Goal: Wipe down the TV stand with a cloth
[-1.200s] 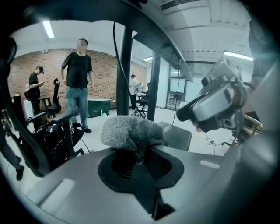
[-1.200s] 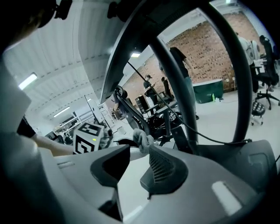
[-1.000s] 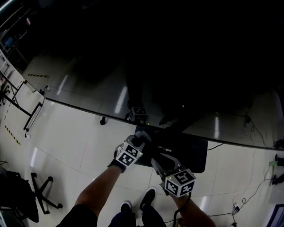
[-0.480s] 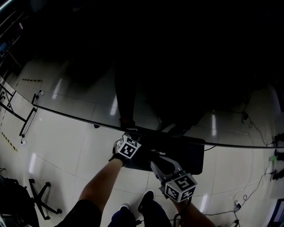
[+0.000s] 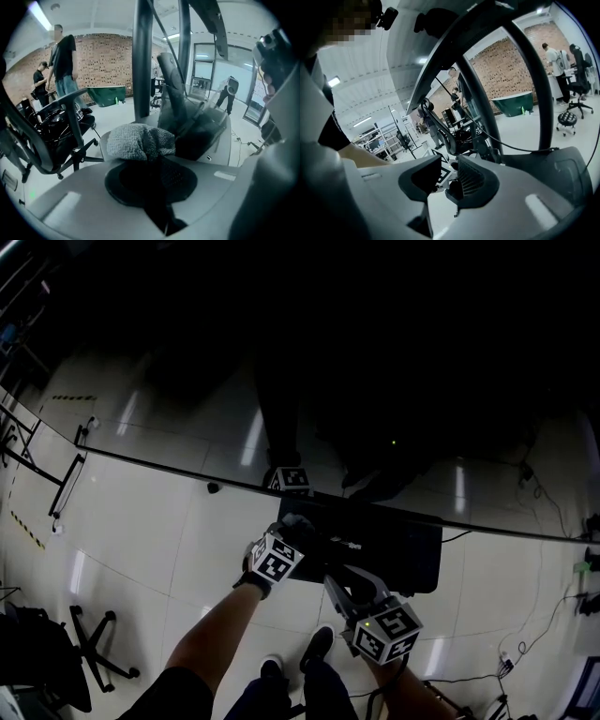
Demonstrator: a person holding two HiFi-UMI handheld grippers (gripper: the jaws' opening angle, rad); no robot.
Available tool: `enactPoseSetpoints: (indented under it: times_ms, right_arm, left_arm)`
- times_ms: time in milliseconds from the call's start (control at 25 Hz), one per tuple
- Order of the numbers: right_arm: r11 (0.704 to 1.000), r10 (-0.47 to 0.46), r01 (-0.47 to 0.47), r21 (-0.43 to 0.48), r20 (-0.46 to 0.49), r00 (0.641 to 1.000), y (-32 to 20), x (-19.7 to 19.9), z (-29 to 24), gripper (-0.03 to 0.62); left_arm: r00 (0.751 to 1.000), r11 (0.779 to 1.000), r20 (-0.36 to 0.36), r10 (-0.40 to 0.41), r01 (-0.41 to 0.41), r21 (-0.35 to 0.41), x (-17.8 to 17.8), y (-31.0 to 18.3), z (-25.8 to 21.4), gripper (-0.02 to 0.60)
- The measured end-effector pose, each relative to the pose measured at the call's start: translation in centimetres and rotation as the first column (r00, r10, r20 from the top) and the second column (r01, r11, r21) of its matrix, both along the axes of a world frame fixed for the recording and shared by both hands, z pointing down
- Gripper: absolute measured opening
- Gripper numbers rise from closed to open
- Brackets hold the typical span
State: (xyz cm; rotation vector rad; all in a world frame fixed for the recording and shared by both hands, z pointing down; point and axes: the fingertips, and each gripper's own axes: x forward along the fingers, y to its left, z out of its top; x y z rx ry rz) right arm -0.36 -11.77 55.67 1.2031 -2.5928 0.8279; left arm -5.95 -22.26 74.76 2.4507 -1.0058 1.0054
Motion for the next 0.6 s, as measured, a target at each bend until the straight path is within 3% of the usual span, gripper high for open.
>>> enactPoseSetpoints:
  times_ms: [600]
  right_arm:
    - [0.996,0.052,-0.052,-0.070,-0.002,0.999,3.6,1.5,1.7,0.110]
  left_arm:
    - [0.999,0.996,-0.002,0.050,-0.050,-0.080,0.2,10.2,1.0,0.058]
